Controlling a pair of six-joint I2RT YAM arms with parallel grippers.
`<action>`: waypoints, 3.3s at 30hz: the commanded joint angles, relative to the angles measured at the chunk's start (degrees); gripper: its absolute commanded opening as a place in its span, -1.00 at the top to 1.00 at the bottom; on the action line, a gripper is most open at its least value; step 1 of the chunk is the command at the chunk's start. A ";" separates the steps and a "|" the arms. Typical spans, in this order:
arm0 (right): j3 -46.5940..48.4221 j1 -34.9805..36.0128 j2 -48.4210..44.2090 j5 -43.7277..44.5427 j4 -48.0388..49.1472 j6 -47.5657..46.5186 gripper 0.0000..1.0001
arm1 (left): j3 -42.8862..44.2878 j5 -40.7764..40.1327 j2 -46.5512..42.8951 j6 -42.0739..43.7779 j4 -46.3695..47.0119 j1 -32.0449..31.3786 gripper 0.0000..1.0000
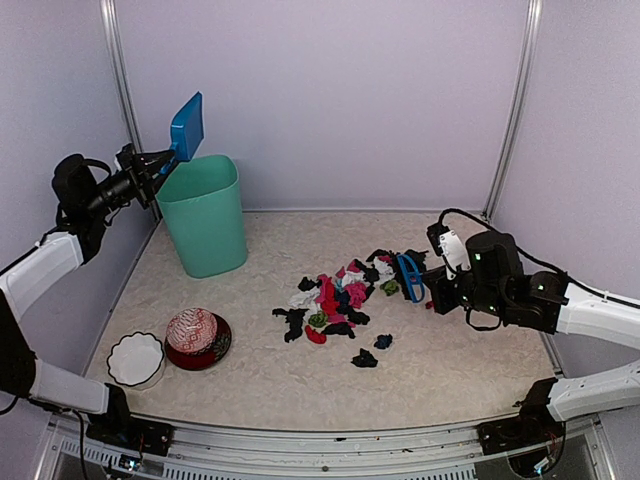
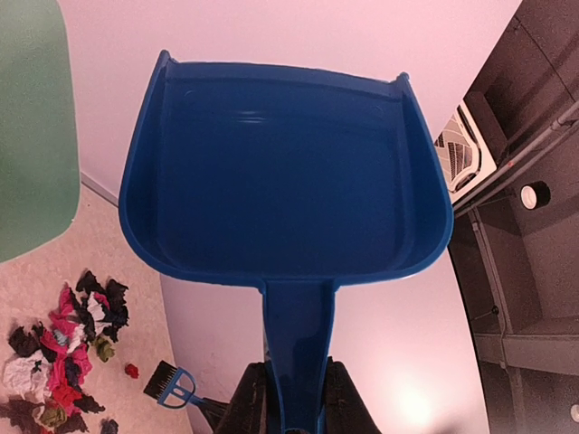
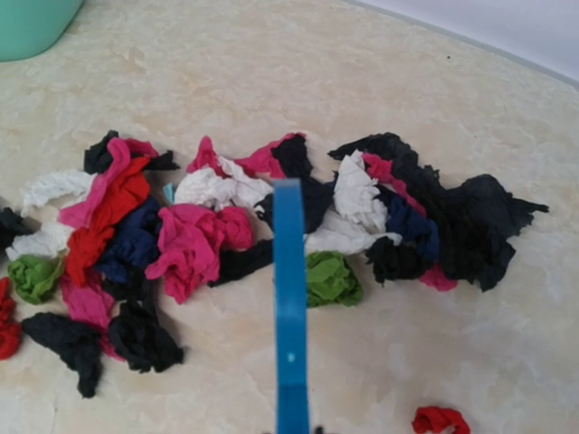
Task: Sweep away the paper scraps from the table
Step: Sweep the paper scraps into the dustpan.
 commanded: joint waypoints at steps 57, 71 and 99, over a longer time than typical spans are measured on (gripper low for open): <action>16.33 -25.71 23.46 -1.49 6.07 -11.16 1.00 | 18.23 -36.34 -6.44 63.96 -65.06 -37.92 1.00; 24.72 -27.02 40.10 -3.65 2.53 -16.29 1.00 | 10.81 -44.58 -10.97 62.37 -67.98 -45.66 1.00; 26.89 -16.06 45.65 -10.64 -2.27 -22.95 1.00 | -1.52 -64.88 -0.56 43.38 -77.14 -74.57 1.00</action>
